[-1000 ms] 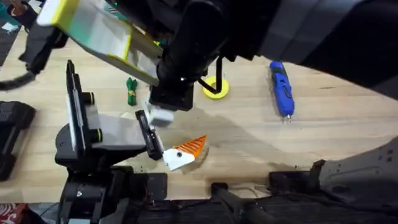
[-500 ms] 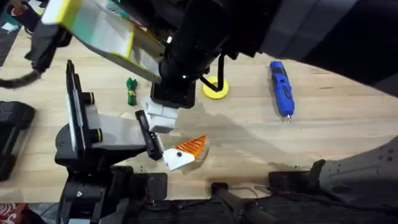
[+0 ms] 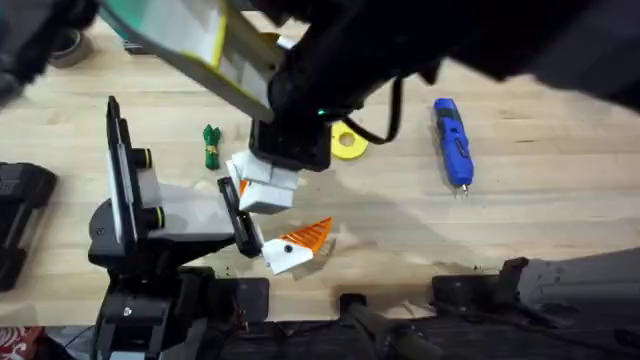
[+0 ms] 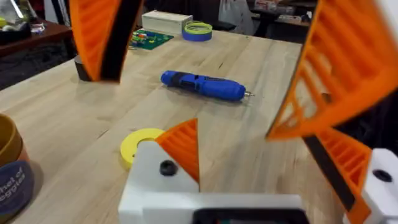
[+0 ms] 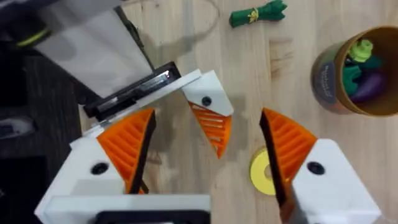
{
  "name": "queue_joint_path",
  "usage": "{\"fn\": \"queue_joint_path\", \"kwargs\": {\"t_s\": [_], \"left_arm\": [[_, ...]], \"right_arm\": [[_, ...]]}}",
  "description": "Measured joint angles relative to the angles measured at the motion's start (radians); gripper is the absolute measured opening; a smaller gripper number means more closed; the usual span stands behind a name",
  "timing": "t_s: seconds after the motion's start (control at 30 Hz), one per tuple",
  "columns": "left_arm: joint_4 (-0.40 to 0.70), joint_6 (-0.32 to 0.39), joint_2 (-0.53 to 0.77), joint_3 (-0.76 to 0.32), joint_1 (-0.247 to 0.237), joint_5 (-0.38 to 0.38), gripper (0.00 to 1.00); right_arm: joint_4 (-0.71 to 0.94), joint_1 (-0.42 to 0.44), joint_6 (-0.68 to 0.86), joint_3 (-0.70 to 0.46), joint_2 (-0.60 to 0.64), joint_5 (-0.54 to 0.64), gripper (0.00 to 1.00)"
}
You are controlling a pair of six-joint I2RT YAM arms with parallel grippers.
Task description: Pick up the gripper from the table and insert it into the empty holder that is missing its gripper. Then pick up a screw, insert it into the mounting hole, and use the screwdriver to tighten it. Finally, clean up the table by picking up the vegetable and placing it into the bucket.
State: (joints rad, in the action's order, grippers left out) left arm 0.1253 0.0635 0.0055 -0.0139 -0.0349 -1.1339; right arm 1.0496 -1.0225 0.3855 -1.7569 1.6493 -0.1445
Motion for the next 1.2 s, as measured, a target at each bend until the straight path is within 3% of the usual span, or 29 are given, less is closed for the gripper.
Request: {"fn": "queue_joint_path", "kwargs": {"t_s": [0.3, 1.2], "left_arm": [[0.0, 0.0, 0.0, 0.0, 0.0, 0.0, 0.986], [0.0, 0.0, 0.0, 0.0, 0.0, 0.0, 0.986]], "right_arm": [[0.005, 0.033, -0.005, 0.0, -0.059, -0.003, 0.996], [0.087, 0.054, -0.011, 0.006, -0.069, -0.003, 0.996]]}}
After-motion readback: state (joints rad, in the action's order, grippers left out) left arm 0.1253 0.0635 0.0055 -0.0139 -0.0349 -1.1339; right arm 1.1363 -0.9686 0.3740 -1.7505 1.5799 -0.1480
